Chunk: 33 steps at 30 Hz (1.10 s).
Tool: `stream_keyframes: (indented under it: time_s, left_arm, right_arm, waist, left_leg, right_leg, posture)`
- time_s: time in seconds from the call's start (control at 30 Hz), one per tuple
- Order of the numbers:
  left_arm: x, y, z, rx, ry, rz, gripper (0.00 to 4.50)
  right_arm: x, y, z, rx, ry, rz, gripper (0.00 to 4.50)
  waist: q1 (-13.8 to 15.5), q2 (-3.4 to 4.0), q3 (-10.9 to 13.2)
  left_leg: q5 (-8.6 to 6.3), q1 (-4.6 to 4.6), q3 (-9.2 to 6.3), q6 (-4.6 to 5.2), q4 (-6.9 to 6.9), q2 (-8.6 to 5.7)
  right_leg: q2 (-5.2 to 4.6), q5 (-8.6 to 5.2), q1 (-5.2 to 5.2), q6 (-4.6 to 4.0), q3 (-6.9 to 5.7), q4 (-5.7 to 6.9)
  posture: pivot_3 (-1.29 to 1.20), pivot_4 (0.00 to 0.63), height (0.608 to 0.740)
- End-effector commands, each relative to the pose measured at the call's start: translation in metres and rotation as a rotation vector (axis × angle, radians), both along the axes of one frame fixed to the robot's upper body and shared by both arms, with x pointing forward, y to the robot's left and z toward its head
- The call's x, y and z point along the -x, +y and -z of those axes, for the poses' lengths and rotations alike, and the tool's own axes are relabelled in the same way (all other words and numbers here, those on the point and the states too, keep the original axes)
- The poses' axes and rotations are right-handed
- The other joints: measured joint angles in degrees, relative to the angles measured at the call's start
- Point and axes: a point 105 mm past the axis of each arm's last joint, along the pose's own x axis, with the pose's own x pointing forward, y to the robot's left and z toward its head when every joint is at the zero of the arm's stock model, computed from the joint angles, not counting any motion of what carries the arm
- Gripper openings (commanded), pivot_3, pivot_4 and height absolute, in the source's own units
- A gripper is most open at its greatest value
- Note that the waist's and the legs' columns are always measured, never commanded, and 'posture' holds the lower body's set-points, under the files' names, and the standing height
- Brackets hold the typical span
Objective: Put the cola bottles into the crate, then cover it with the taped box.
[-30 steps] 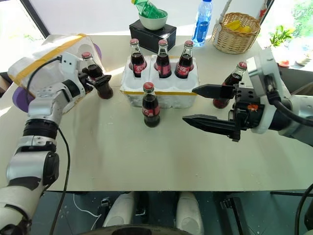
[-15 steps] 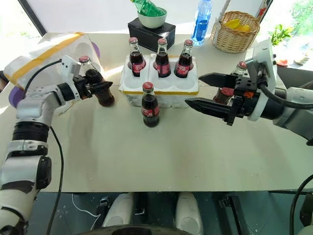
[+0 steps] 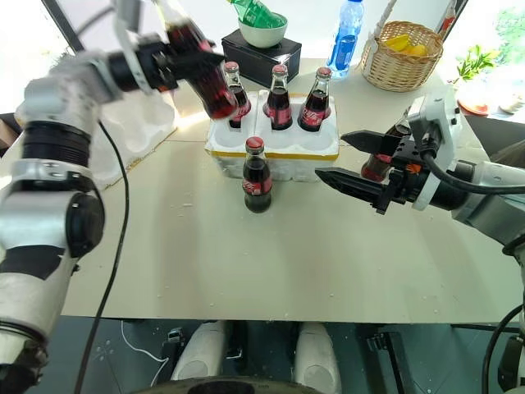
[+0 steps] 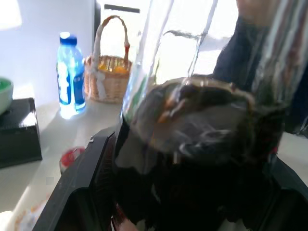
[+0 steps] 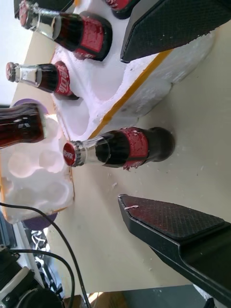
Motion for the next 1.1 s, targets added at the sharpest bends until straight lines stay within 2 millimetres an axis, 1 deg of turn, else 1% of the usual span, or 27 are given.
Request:
stream_keyframes:
  time_s: [0.03, 0.13, 0.27, 0.37, 0.43, 0.5, 0.53, 0.57, 0.67, 0.77, 0.83, 0.87, 0.93, 1.03, 1.1]
  left_arm:
    - [-0.001, -0.002, -0.005, -0.075, -0.114, 0.004, 2.66]
    - [-0.003, -0.002, 0.009, -0.124, -0.126, 0.002, 2.66]
    - [-0.010, -0.011, 0.038, -0.188, -0.146, -0.034, 2.66]
    - [-0.013, -0.015, 0.058, -0.218, -0.139, -0.062, 2.66]
    - [-0.015, -0.015, 0.065, -0.221, -0.130, -0.079, 2.66]
    - [-0.016, -0.012, 0.066, -0.218, -0.128, -0.093, 3.73]
    - [-0.015, -0.011, 0.065, -0.214, -0.129, -0.095, 4.17]
    - [-0.015, -0.009, 0.063, -0.209, -0.130, -0.096, 4.42]
    - [-0.007, 0.006, 0.040, -0.149, -0.158, -0.092, 4.42]
    - [0.013, 0.024, 0.008, -0.074, -0.175, -0.056, 4.42]
    - [0.038, 0.039, -0.009, -0.048, -0.165, -0.012, 4.42]
    - [0.052, 0.045, -0.013, -0.057, -0.161, 0.009, 4.42]
    - [0.075, 0.054, -0.013, -0.108, -0.155, 0.038, 4.42]
    - [0.113, 0.066, 0.000, -0.230, -0.113, 0.087, 4.42]
    - [0.128, 0.067, 0.008, -0.256, -0.078, 0.088, 4.42]
  right_arm:
    - [0.003, -0.002, -0.010, -0.015, -0.064, 0.025, 4.50]
    - [0.003, -0.004, -0.008, -0.016, -0.060, 0.034, 4.50]
    - [0.002, -0.003, -0.005, -0.021, -0.054, 0.030, 4.50]
    - [-0.002, 0.000, -0.003, -0.021, -0.052, 0.025, 4.50]
    - [-0.004, 0.004, 0.000, -0.019, -0.046, 0.012, 4.50]
    - [-0.006, 0.008, 0.002, -0.015, -0.044, 0.001, 4.50]
    - [-0.008, 0.009, 0.003, -0.015, -0.043, 0.000, 4.50]
    - [-0.010, 0.011, 0.004, -0.016, -0.042, 0.001, 4.50]
    - [-0.022, 0.019, 0.013, -0.030, -0.007, 0.018, 4.50]
    - [-0.029, 0.029, 0.027, -0.026, 0.029, 0.017, 4.50]
    - [-0.033, 0.037, 0.037, -0.037, 0.056, 0.014, 4.50]
    - [-0.036, 0.042, 0.041, -0.036, 0.061, 0.017, 4.50]
    - [-0.040, 0.049, 0.049, -0.017, 0.053, 0.024, 4.50]
    - [-0.049, 0.058, 0.059, -0.038, 0.078, 0.046, 4.50]
    - [-0.051, 0.065, 0.062, -0.060, 0.088, 0.033, 4.50]
  waist:
    - [-0.09, -0.04, 0.04]
    - [-0.34, -0.04, 0.05]
    - [-0.01, -0.04, 0.05]
    - [0.06, -0.04, 0.05]
    - [-0.07, -0.04, 0.05]
    - [-0.33, -0.01, 0.04]
    - [-0.33, 0.01, 0.03]
    - [-0.33, 0.01, 0.03]
    - [-0.66, 0.00, 0.03]
    - [-1.46, 0.00, 0.03]
    - [-1.67, 0.01, 0.03]
    - [-1.96, 0.03, 0.03]
    - [-2.46, 0.07, 0.02]
    - [-2.72, 0.09, 0.01]
    - [-2.61, 0.08, 0.02]
  left_leg:
    - [0.00, -0.06, 0.02, 0.00, 0.00, 0.00]
    - [-0.01, -0.14, 0.05, 0.02, -0.02, 0.02]
    - [-0.03, -0.15, 0.05, 0.06, -0.06, 0.05]
    - [-0.04, -0.13, 0.04, 0.07, 0.00, 0.06]
    - [-0.05, -0.14, 0.01, 0.09, 0.08, 0.08]
    - [-0.16, -0.13, 0.01, 0.27, 0.08, 0.09]
    - [-0.15, -0.11, 0.00, 0.27, 0.08, 0.09]
    - [-0.14, -0.10, 0.00, 0.24, 0.08, 0.09]
    - [-0.11, -0.11, 0.00, 0.19, 0.09, 0.09]
    - [-0.04, -0.13, -0.01, 0.07, 0.11, 0.12]
    - [-0.04, -0.13, -0.03, 0.07, 0.10, 0.13]
    - [-0.04, -0.13, -0.03, 0.07, 0.08, 0.14]
    - [-0.04, -0.11, -0.03, 0.06, 0.03, 0.15]
    - [-0.02, -0.07, -0.04, 0.04, 0.00, 0.14]
    - [0.01, -0.05, -0.07, -0.01, -0.01, 0.14]
  right_leg:
    - [0.00, 0.01, -0.05, 0.00, 0.00, 0.00]
    - [0.00, 0.01, -0.14, 0.00, 0.01, 0.02]
    - [-0.01, 0.01, -0.14, 0.00, 0.01, -0.01]
    - [-0.06, 0.01, -0.11, 0.01, 0.01, -0.02]
    - [-0.06, 0.01, -0.13, 0.01, 0.01, 0.00]
    - [-0.06, 0.01, -0.13, 0.00, 0.02, 0.01]
    - [-0.06, 0.01, -0.13, 0.00, 0.02, 0.02]
    - [-0.06, 0.01, -0.12, 0.00, 0.02, 0.02]
    - [-0.06, 0.01, -0.12, 0.00, 0.02, 0.03]
    - [-0.06, 0.01, -0.13, 0.00, 0.02, 0.07]
    - [-0.05, 0.01, -0.13, 0.00, 0.02, 0.12]
    - [-0.04, 0.01, -0.12, 0.00, 0.02, 0.13]
    - [-0.04, 0.00, -0.12, 0.01, 0.04, 0.14]
    - [-0.04, -0.01, -0.08, 0.02, 0.05, 0.13]
    - [-0.04, -0.01, -0.04, 0.01, 0.04, 0.10]
  posture:
    - [0.00, 0.150, 0.740]
    - [0.00, 0.150, 0.740]
    - [0.00, 0.150, 0.740]
    - [0.00, 0.150, 0.740]
    - [0.00, 0.150, 0.740]
    - [0.00, 0.150, 0.740]
    - [0.00, 0.150, 0.740]
    - [0.00, 0.150, 0.740]
    - [0.00, 0.150, 0.740]
    - [0.00, 0.150, 0.740]
    - [0.00, 0.150, 0.740]
    - [0.00, 0.150, 0.740]
    - [0.00, 0.150, 0.740]
    - [0.00, 0.150, 0.740]
    - [0.00, 0.150, 0.740]
